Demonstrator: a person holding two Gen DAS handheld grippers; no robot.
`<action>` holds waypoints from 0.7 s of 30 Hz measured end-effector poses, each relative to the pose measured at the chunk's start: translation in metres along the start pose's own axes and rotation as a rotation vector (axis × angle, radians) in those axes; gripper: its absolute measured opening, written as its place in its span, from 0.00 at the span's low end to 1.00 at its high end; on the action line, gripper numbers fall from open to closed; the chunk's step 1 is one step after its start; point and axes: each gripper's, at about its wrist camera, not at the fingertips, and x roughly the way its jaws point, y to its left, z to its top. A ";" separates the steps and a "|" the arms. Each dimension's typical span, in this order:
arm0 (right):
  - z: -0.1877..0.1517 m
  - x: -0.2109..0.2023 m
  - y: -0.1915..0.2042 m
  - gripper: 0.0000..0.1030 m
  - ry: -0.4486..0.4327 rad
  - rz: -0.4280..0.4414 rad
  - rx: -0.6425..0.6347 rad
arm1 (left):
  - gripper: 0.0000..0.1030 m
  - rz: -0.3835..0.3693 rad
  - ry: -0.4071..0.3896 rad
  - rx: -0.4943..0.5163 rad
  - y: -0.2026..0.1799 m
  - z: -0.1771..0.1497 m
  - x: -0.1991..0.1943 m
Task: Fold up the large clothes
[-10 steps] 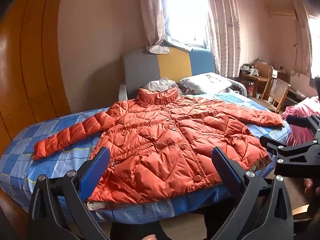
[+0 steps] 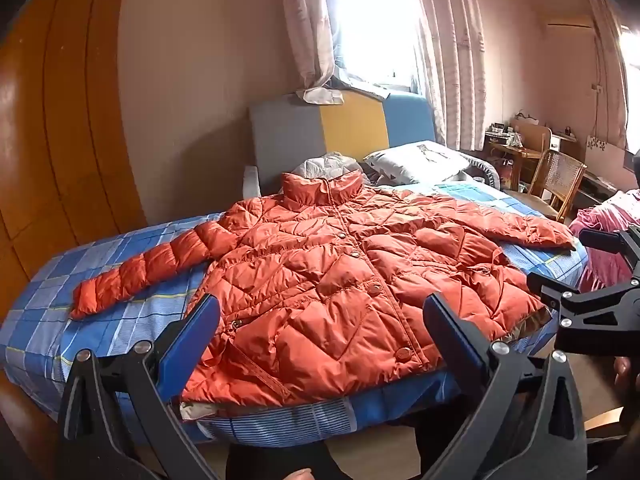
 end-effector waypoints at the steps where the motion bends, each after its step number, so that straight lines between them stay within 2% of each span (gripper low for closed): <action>1: 0.000 0.001 -0.001 0.97 -0.003 -0.002 0.002 | 0.98 -0.002 -0.001 -0.005 0.001 0.000 0.000; 12: -0.003 0.005 -0.006 0.97 -0.005 -0.039 0.003 | 0.98 -0.011 0.017 -0.076 0.015 -0.002 0.007; 21: -0.003 0.011 -0.009 0.97 0.016 -0.044 0.008 | 0.98 0.001 0.023 -0.075 0.015 -0.005 0.012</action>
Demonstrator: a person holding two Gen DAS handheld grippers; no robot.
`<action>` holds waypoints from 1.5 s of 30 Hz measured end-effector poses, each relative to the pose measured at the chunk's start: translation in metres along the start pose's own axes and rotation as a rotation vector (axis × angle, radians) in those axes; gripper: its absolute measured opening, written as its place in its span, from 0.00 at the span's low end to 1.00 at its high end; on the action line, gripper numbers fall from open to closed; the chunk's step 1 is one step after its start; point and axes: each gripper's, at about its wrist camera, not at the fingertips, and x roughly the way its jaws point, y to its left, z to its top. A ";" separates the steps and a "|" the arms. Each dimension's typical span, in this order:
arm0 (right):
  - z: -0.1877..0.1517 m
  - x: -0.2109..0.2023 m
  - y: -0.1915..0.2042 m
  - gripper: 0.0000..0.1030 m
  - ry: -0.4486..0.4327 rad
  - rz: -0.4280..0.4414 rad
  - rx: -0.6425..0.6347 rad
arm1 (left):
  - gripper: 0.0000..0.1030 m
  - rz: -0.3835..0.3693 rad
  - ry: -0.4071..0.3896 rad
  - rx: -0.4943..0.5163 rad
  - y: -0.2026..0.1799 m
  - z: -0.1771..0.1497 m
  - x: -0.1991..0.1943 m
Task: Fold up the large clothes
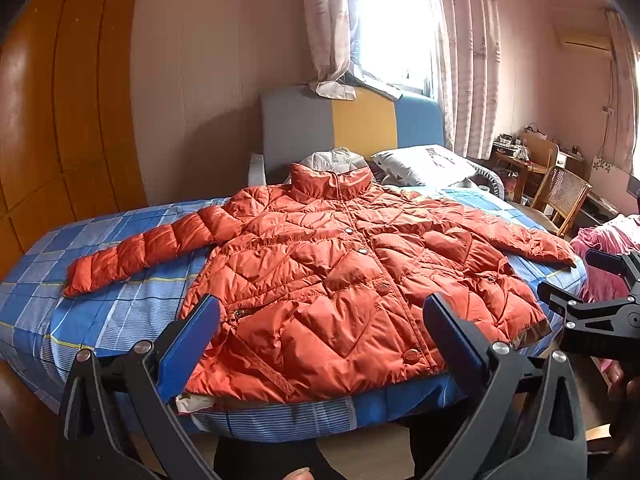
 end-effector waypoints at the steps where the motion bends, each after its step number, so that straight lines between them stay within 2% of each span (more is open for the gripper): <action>1: 0.000 0.000 -0.001 0.97 -0.002 -0.002 0.001 | 0.98 0.000 0.004 -0.001 0.000 -0.001 0.001; 21: 0.000 -0.001 -0.002 0.97 -0.010 -0.007 0.007 | 0.98 0.004 -0.002 -0.001 0.002 0.001 0.000; 45: -0.005 0.018 -0.010 0.97 0.040 -0.017 0.031 | 0.98 0.020 0.043 -0.040 0.015 -0.007 0.016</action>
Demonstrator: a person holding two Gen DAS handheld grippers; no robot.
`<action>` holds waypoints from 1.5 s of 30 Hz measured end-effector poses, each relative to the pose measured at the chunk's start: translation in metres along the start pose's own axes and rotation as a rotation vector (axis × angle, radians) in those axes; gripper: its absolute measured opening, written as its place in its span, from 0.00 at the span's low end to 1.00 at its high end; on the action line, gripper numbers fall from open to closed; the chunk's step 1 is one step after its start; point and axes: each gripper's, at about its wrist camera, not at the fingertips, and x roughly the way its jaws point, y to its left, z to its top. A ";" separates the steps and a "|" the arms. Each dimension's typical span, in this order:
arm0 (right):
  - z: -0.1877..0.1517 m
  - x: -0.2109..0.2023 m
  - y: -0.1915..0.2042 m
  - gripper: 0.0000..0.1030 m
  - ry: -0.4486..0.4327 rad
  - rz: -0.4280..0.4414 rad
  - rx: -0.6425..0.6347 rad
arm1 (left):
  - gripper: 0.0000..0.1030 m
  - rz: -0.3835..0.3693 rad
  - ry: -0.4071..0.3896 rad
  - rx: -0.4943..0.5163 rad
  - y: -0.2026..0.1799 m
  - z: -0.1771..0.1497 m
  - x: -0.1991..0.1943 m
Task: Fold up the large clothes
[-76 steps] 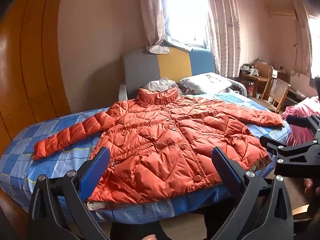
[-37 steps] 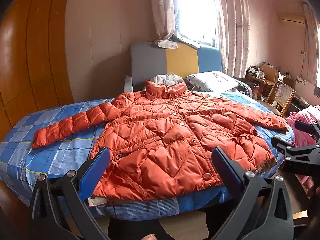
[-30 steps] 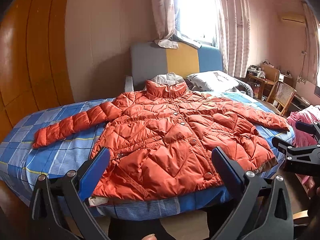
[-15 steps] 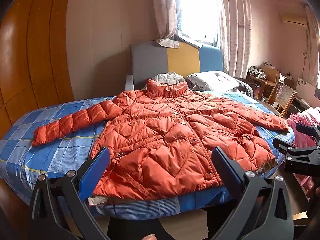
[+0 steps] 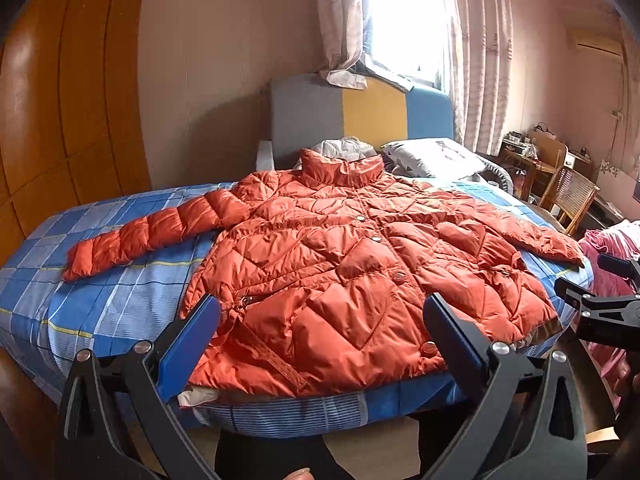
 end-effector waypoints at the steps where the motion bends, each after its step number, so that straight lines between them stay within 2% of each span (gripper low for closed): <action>1: 0.000 0.001 0.000 0.97 0.002 -0.004 -0.002 | 0.98 0.001 0.004 -0.003 0.001 0.000 0.002; 8: 0.000 0.021 -0.013 0.97 0.044 -0.031 0.041 | 0.98 0.011 0.069 -0.030 0.009 -0.008 0.025; 13: 0.006 0.042 -0.040 0.97 0.080 -0.071 0.136 | 0.98 0.008 0.080 -0.034 0.009 -0.003 0.039; 16: 0.010 0.056 -0.058 0.97 0.098 -0.080 0.195 | 0.98 -0.027 0.096 -0.051 0.012 0.005 0.052; 19: 0.011 0.077 -0.081 0.97 0.138 -0.103 0.251 | 0.98 -0.030 0.105 -0.067 0.016 0.011 0.066; 24: 0.013 0.129 -0.132 0.79 0.243 -0.205 0.328 | 0.98 -0.004 0.122 -0.027 0.017 0.021 0.093; 27: 0.014 0.162 -0.176 0.68 0.306 -0.273 0.422 | 0.98 0.013 0.126 0.000 0.017 0.029 0.105; 33: 0.013 0.218 -0.260 0.65 0.417 -0.345 0.670 | 0.98 0.030 0.110 0.032 0.015 0.043 0.125; 37: 0.010 0.245 -0.296 0.65 0.465 -0.375 0.762 | 0.98 0.026 0.121 0.047 0.011 0.046 0.137; 41: 0.012 0.268 -0.312 0.65 0.518 -0.418 0.783 | 0.98 0.038 0.125 0.067 0.010 0.046 0.145; 42: 0.013 0.269 -0.311 0.55 0.524 -0.425 0.779 | 0.98 0.041 0.128 0.068 0.010 0.046 0.148; 43: 0.015 0.274 -0.311 0.51 0.527 -0.438 0.767 | 0.98 0.043 0.132 0.069 0.011 0.047 0.151; 45: 0.020 0.279 -0.309 0.31 0.531 -0.452 0.745 | 0.98 0.046 0.141 0.069 0.013 0.047 0.157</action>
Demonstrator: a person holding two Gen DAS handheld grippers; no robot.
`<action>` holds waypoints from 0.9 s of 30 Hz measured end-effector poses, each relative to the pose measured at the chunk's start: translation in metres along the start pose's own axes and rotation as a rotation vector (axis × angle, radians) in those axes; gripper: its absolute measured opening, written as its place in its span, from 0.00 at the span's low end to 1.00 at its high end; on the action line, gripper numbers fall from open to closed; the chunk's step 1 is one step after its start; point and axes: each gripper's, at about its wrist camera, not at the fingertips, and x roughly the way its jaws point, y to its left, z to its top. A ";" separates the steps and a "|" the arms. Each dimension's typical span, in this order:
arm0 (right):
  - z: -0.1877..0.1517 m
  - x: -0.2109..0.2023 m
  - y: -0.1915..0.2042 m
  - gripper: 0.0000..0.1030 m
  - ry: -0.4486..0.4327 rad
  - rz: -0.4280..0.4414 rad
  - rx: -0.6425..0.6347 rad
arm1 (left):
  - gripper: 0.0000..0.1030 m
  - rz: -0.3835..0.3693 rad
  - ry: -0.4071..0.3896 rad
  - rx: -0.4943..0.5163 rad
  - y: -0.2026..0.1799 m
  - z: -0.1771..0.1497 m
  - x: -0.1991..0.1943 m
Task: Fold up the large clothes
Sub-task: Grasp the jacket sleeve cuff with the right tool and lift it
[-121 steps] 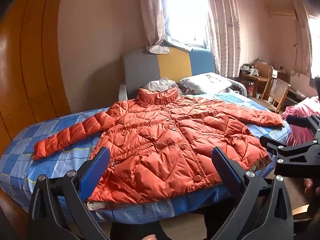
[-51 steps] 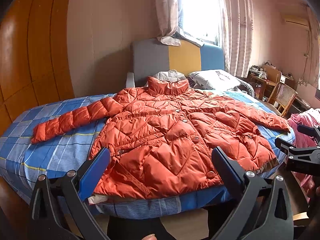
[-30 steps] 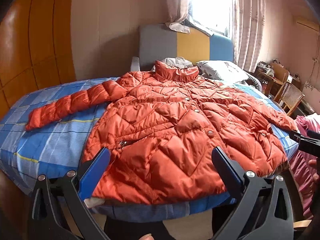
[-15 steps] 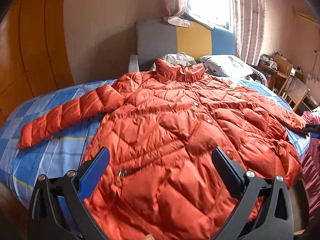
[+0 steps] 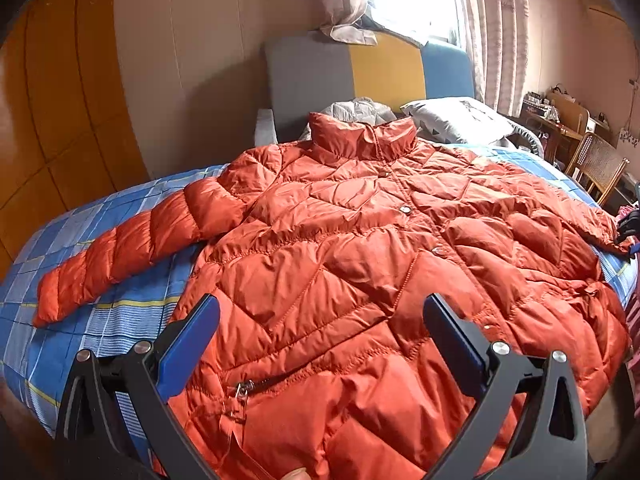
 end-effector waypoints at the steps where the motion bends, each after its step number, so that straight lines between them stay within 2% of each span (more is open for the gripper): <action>1: 0.002 0.000 0.003 0.27 -0.006 -0.007 -0.013 | 0.98 0.002 0.002 0.001 0.001 0.001 0.003; 2: 0.003 -0.001 0.007 0.18 -0.014 -0.019 -0.023 | 0.98 0.004 0.003 0.002 0.002 0.002 0.005; 4: 0.007 -0.002 0.013 0.07 -0.033 -0.037 -0.051 | 0.98 0.008 0.010 -0.002 0.005 0.004 0.012; 6: 0.011 -0.007 0.023 0.03 -0.061 -0.050 -0.087 | 0.98 0.000 0.019 -0.009 0.008 0.006 0.017; 9: 0.016 -0.024 0.044 0.02 -0.136 -0.066 -0.162 | 0.98 0.001 0.041 -0.016 0.013 0.009 0.029; 13: 0.021 -0.051 0.083 0.02 -0.225 -0.037 -0.282 | 0.98 -0.002 0.068 -0.033 0.019 0.011 0.043; 17: 0.016 -0.086 0.139 0.02 -0.308 0.037 -0.401 | 0.98 -0.024 0.101 -0.095 0.030 0.014 0.057; 22: -0.011 -0.123 0.217 0.02 -0.372 0.141 -0.555 | 0.98 -0.031 0.117 -0.130 0.036 0.016 0.068; 27: -0.059 -0.149 0.287 0.02 -0.393 0.235 -0.710 | 0.98 -0.039 0.138 -0.120 0.036 0.016 0.076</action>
